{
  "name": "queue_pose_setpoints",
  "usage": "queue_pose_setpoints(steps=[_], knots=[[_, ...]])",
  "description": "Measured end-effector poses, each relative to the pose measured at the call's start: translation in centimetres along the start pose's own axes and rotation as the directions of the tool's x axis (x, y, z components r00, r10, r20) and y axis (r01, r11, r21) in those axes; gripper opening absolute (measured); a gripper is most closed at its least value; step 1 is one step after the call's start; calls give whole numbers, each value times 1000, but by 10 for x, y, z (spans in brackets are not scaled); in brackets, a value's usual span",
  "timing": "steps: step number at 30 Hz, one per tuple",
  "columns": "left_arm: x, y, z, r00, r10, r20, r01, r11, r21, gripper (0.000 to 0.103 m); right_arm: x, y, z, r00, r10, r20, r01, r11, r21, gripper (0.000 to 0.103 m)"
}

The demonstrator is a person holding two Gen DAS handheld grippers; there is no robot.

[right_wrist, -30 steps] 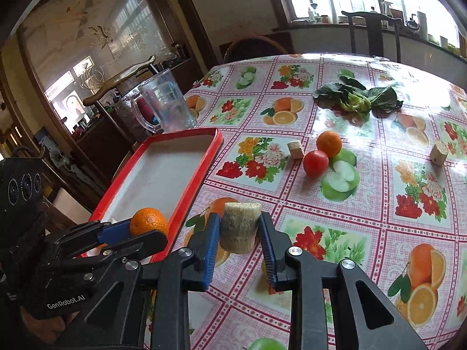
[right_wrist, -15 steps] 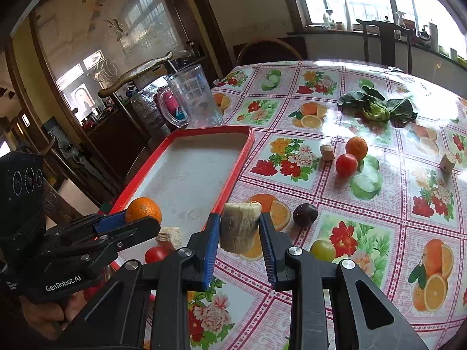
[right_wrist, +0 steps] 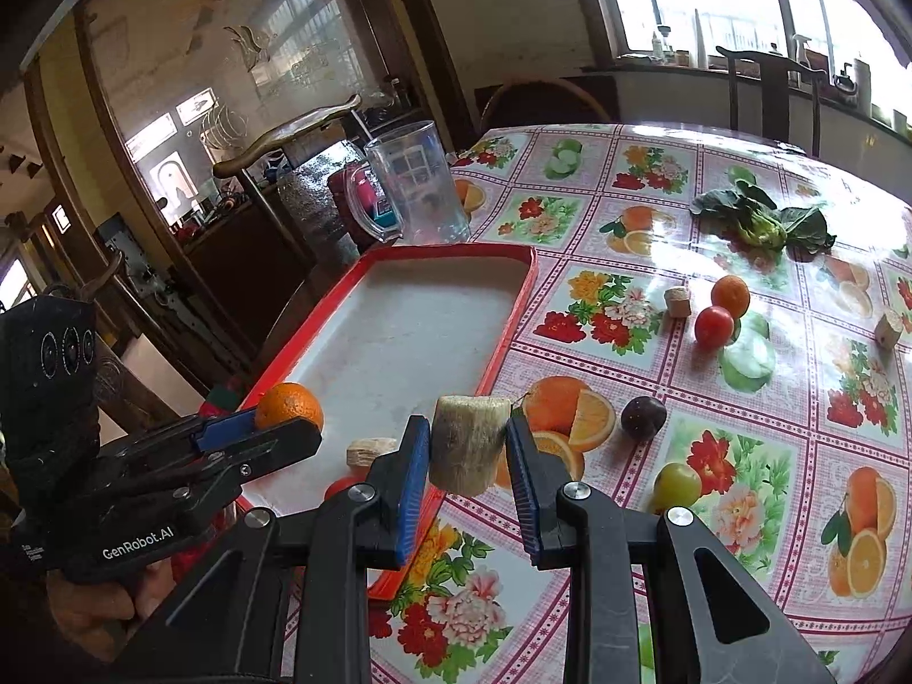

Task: Organize fruits
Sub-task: 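Carry the orange in the left tool while the right tool carries the white cylinder to the tray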

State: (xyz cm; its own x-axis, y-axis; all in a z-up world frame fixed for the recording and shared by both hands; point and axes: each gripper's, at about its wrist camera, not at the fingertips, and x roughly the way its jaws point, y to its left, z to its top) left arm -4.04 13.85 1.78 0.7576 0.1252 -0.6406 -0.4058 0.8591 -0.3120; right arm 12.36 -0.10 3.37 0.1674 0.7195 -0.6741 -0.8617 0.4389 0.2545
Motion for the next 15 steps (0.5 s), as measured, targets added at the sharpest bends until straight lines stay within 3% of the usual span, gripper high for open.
queue_pose_setpoints(steps=[15], knots=[[-6, 36, 2, 999, 50, 13, -49, 997, -51, 34, 30, 26, 8, 999, 38, -37, -40, 999, -34, 28]])
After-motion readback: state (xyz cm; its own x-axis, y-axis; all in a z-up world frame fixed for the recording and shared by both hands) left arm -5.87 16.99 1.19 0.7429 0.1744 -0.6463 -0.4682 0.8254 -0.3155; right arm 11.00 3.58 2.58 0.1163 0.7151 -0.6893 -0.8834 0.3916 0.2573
